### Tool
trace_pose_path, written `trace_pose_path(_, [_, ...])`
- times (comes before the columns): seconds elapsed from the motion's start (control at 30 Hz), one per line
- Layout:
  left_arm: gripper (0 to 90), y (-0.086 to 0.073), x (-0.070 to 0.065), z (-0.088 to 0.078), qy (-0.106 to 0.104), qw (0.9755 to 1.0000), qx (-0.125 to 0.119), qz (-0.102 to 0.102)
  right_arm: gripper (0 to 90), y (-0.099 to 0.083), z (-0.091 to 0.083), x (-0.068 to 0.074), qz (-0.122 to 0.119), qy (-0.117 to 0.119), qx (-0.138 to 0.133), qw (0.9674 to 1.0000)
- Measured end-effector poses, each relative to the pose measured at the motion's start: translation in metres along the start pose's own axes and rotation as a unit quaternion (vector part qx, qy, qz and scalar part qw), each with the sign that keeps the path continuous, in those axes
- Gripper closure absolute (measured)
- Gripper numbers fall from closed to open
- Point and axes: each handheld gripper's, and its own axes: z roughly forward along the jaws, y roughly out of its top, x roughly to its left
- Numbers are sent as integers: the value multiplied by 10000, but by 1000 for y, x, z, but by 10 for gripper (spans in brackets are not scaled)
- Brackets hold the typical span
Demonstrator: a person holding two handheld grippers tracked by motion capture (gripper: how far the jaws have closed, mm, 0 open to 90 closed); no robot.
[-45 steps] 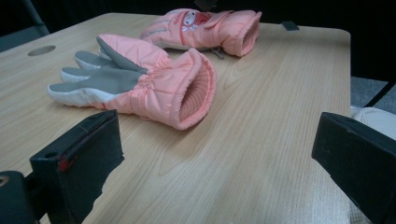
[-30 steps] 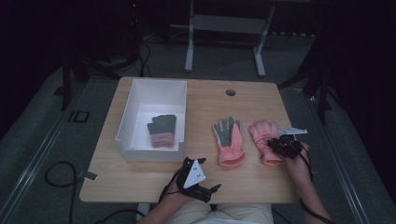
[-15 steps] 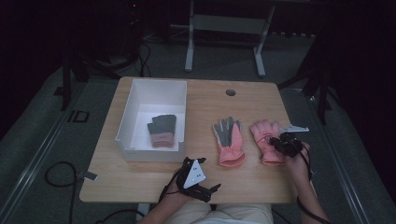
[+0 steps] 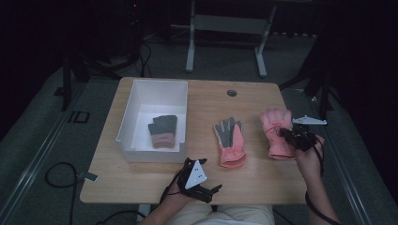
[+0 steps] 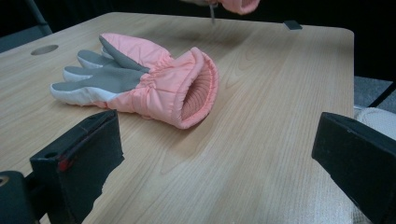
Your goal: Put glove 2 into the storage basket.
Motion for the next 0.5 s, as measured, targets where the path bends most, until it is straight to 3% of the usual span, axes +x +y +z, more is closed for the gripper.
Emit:
trace_pose_path(0.27, [15,0,1,-1,14,10000,-6,-11,880,24,-15,11,0,-79,-89,9999])
trace_pose_path(0.5, [15,0,0,-1,15,10000,-10,0,880,46,-22,34,9,34,-271,9996])
